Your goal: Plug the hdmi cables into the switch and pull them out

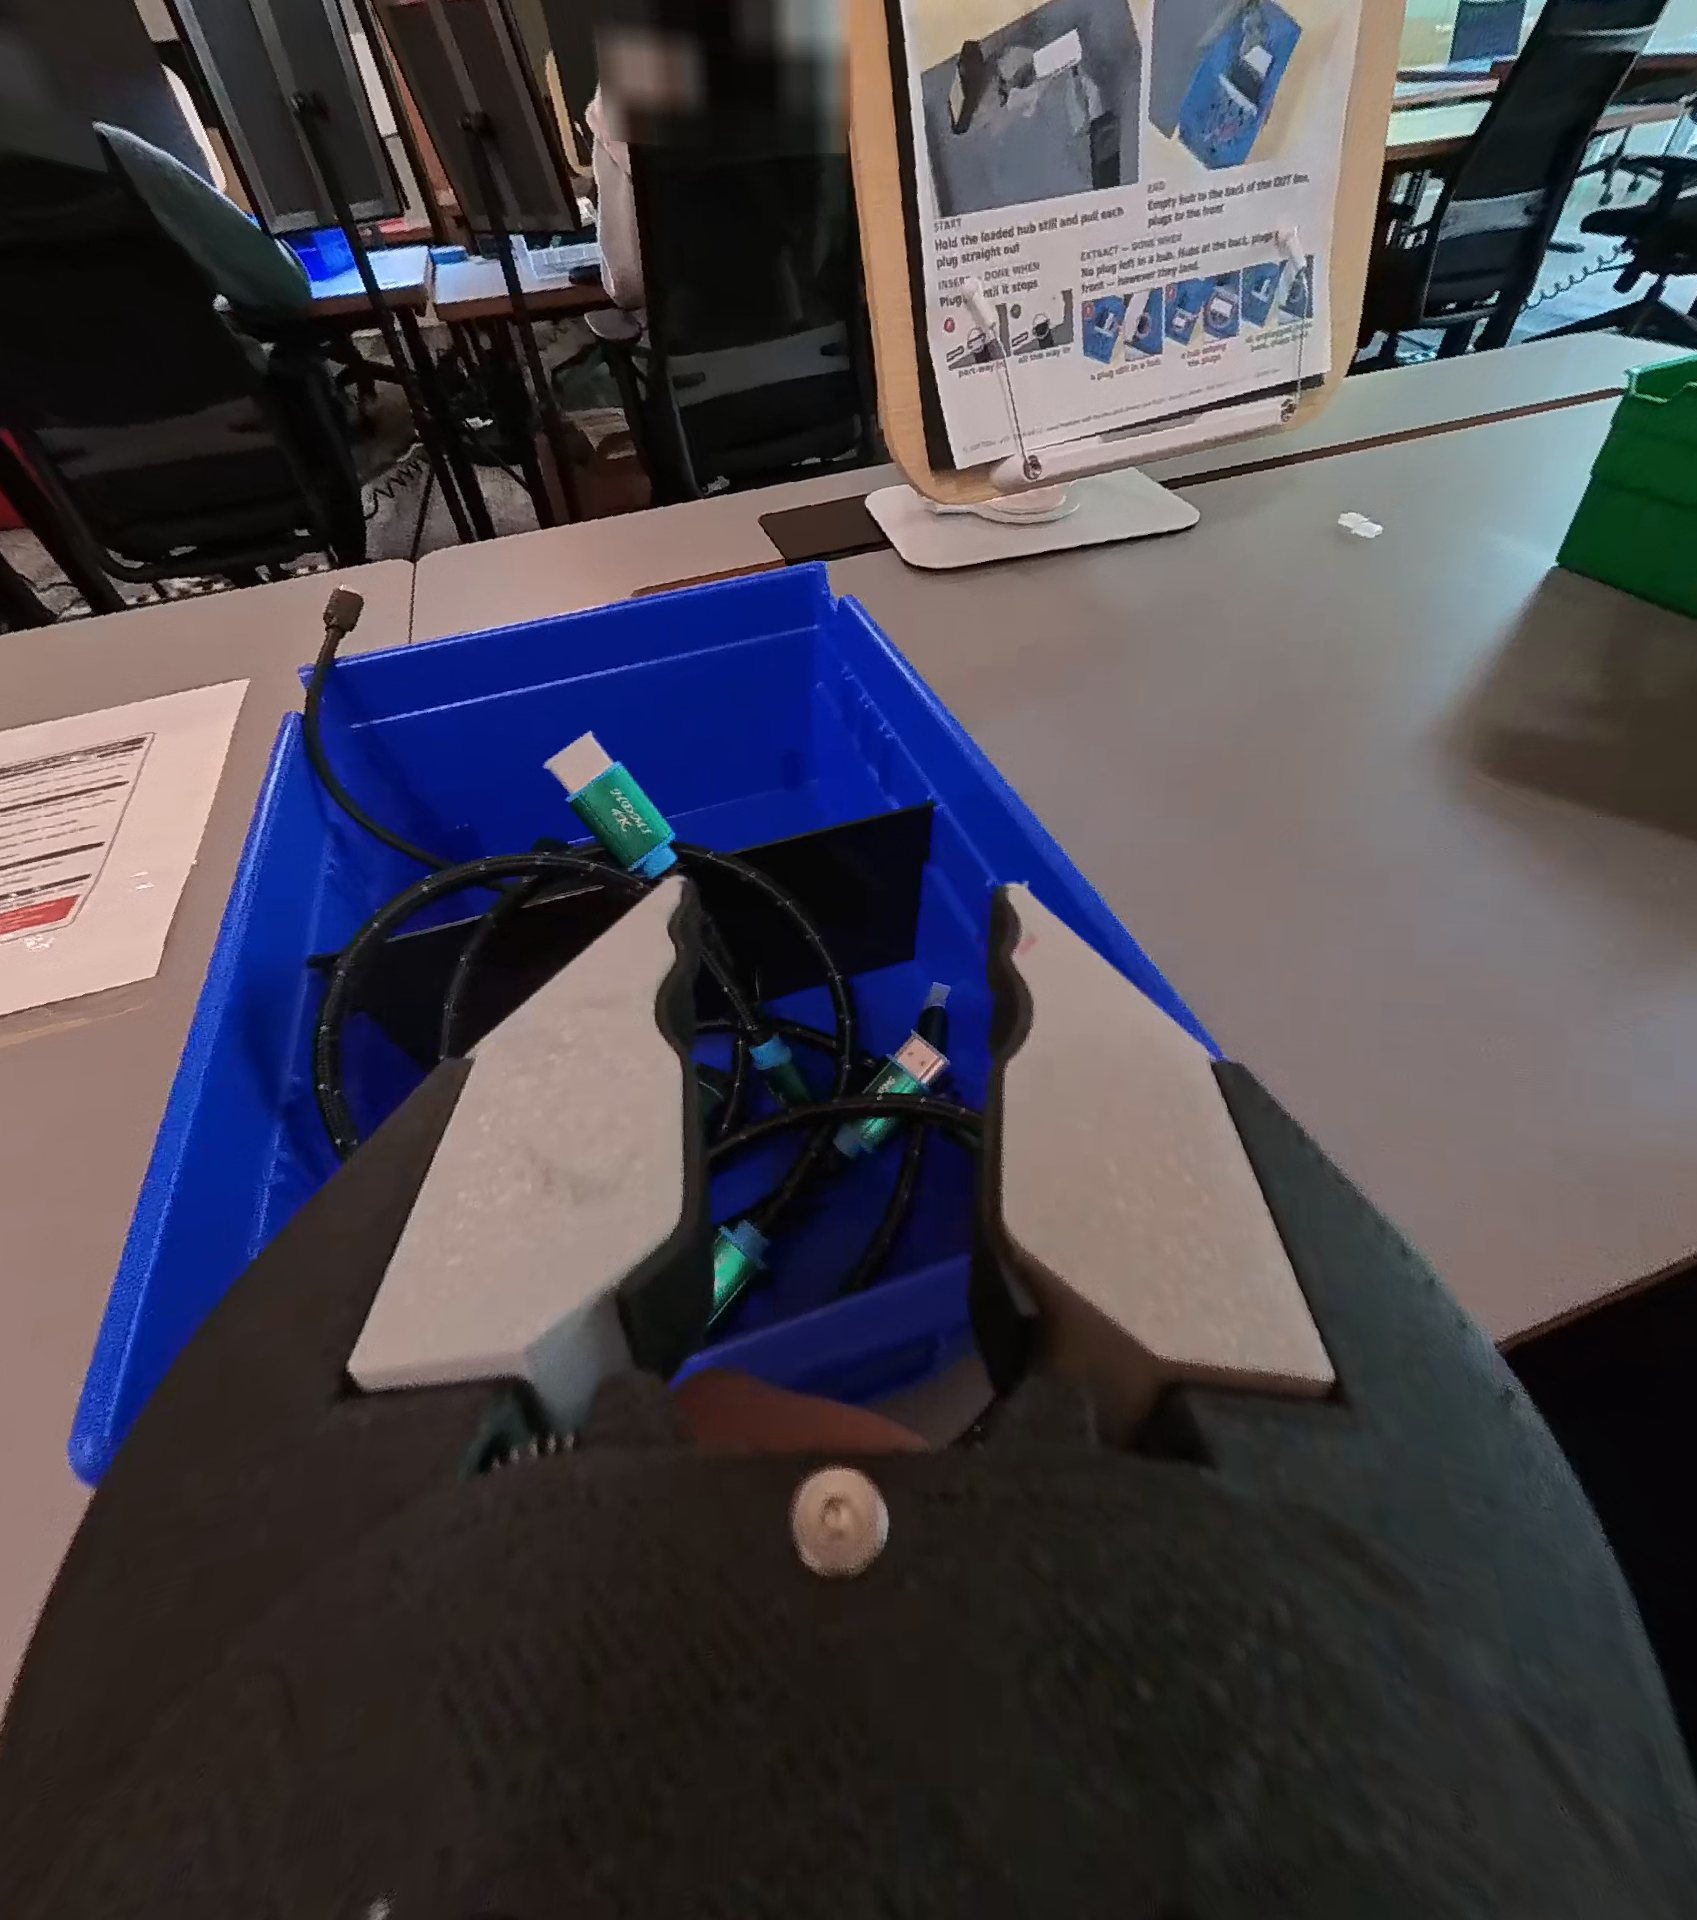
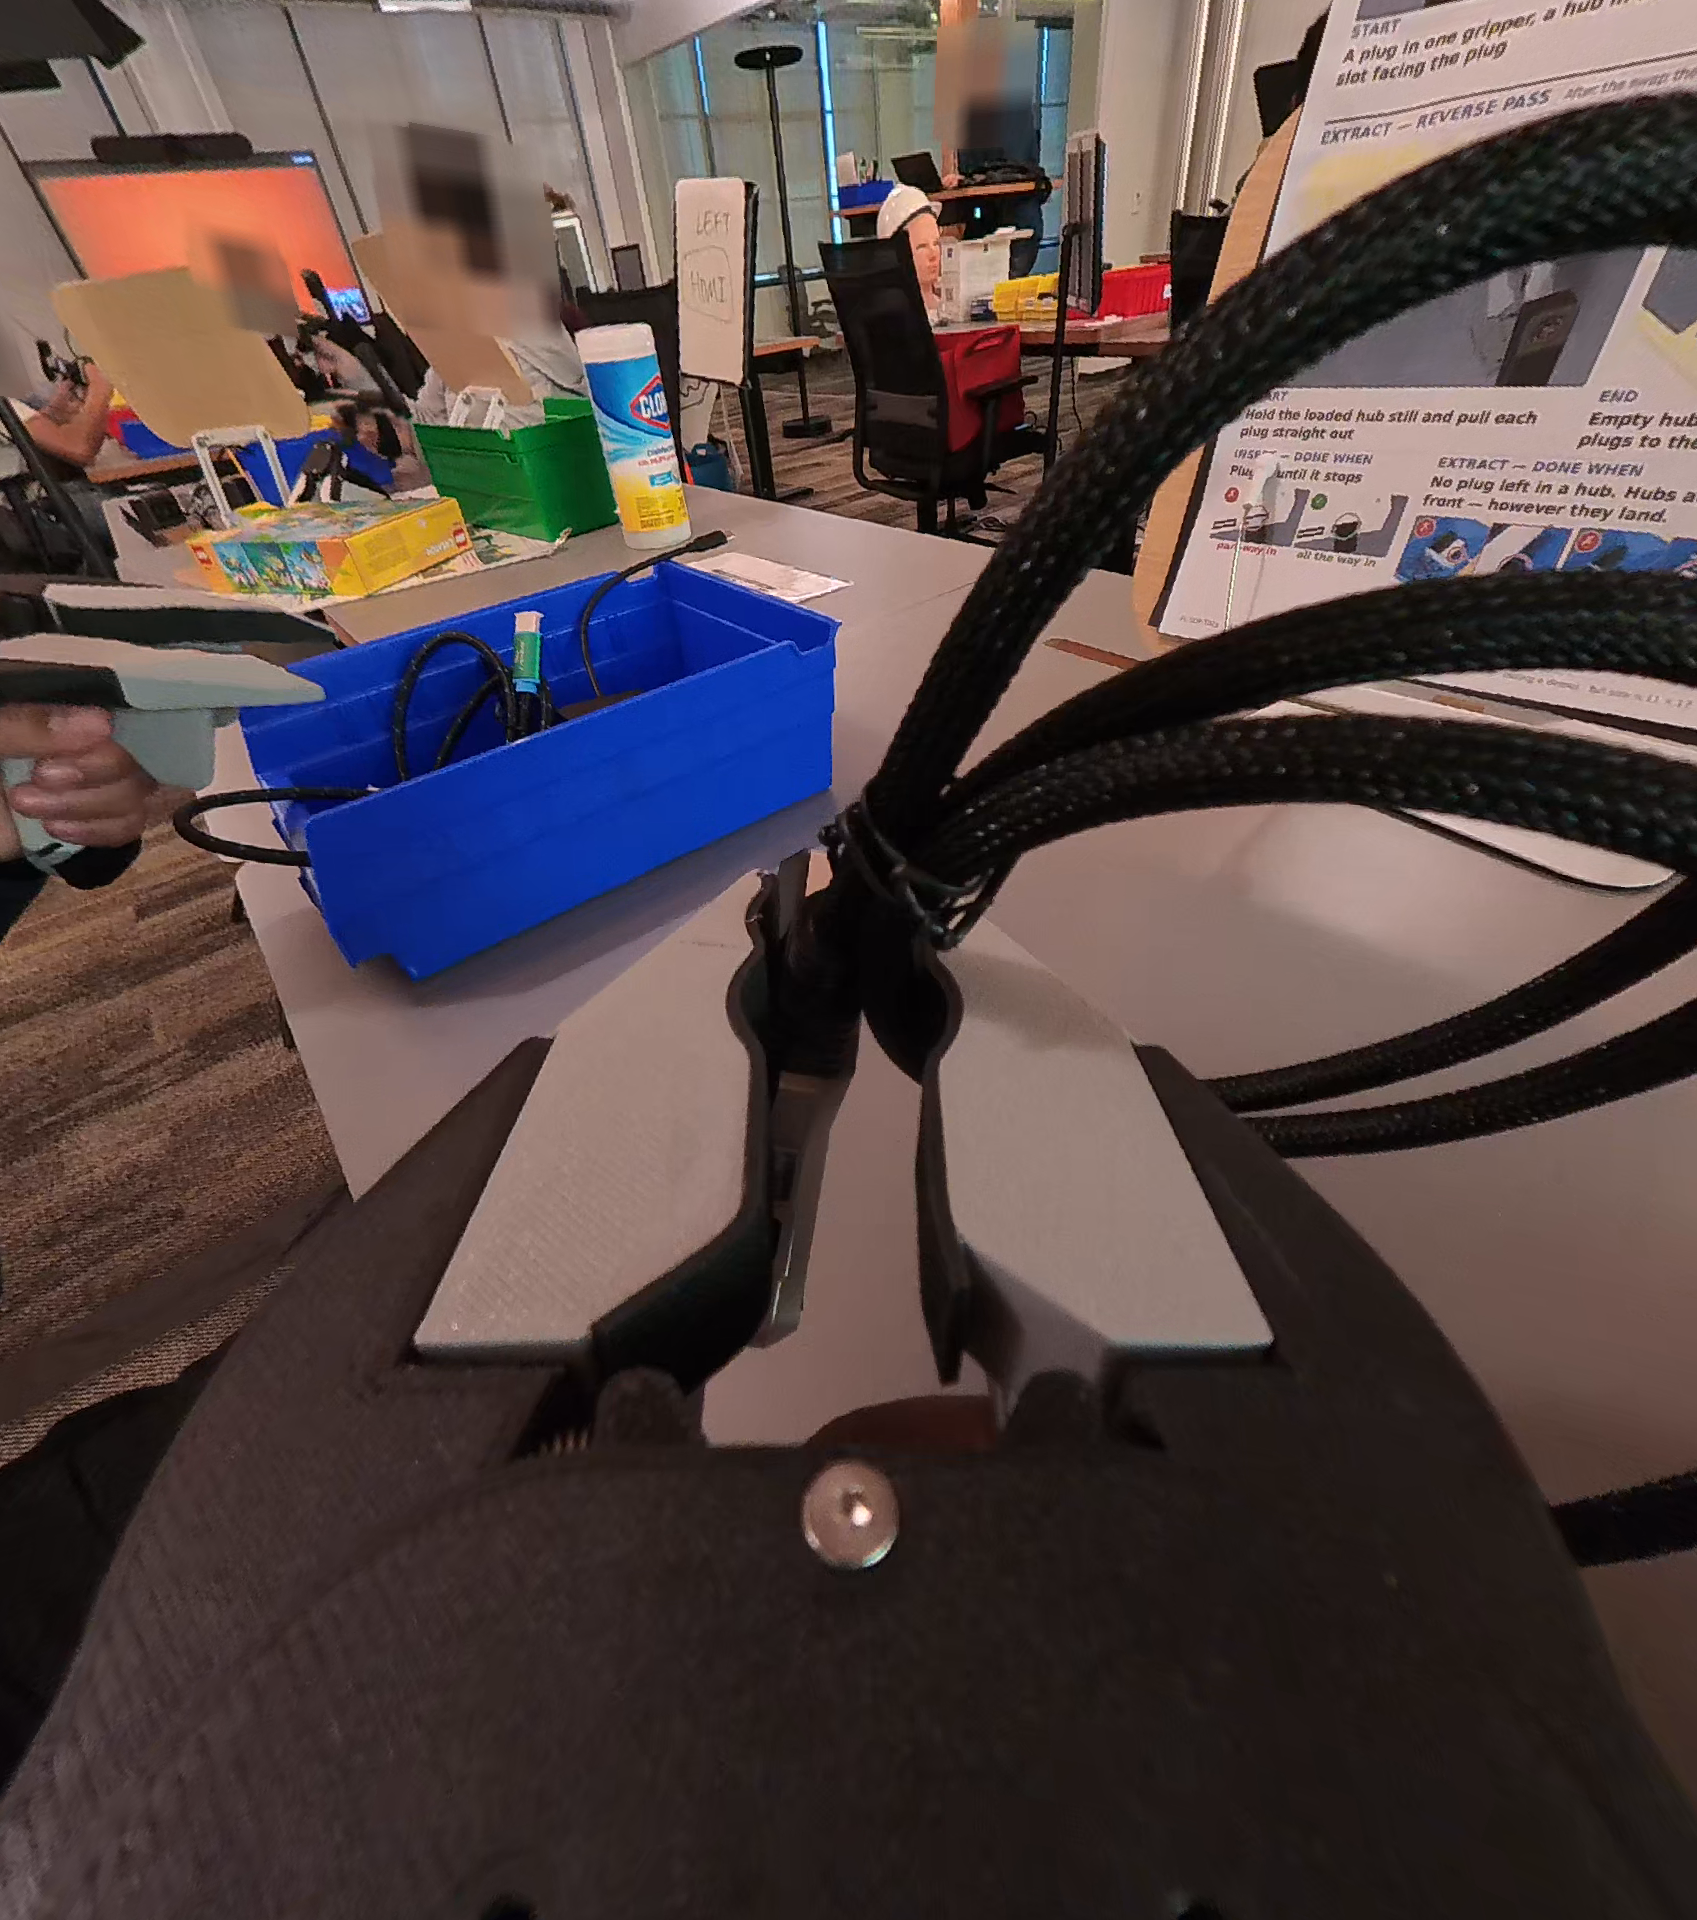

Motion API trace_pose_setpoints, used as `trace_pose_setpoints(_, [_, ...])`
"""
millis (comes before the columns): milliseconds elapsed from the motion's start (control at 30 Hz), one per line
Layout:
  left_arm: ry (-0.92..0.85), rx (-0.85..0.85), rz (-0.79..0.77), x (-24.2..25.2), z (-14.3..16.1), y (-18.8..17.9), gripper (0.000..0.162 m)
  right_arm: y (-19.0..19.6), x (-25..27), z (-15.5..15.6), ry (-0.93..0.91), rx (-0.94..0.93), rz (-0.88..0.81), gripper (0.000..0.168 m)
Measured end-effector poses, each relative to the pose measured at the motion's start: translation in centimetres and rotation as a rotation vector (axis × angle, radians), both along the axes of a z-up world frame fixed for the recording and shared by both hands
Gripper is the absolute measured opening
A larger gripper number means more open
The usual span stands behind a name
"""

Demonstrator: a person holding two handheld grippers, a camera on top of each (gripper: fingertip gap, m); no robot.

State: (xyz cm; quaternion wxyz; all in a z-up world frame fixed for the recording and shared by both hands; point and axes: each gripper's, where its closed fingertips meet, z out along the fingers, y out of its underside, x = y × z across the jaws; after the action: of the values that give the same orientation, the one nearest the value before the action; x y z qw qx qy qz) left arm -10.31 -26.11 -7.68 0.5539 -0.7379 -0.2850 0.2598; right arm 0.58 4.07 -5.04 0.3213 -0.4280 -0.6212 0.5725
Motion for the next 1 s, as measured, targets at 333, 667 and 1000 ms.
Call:
trace_pose_setpoints(333, [0.006,0.026,0.050,-0.7,0.6,-2.1,0.055,-0.9,-0.1,-0.2,-0.015,0.024,0.020,0.022])
trace_pose_setpoints(667, [0.012,0.120,0.104,-1.3,2.0,-4.9,0.053,-11.5,-3.6,0.7,-0.029,0.038,0.238,0.022])
trace_pose_setpoints(1000, [-0.004,0.129,0.128,-0.1,1.4,-7.0,0.053,-26.1,-9.6,6.8,0.030,0.195,0.459,0.023])
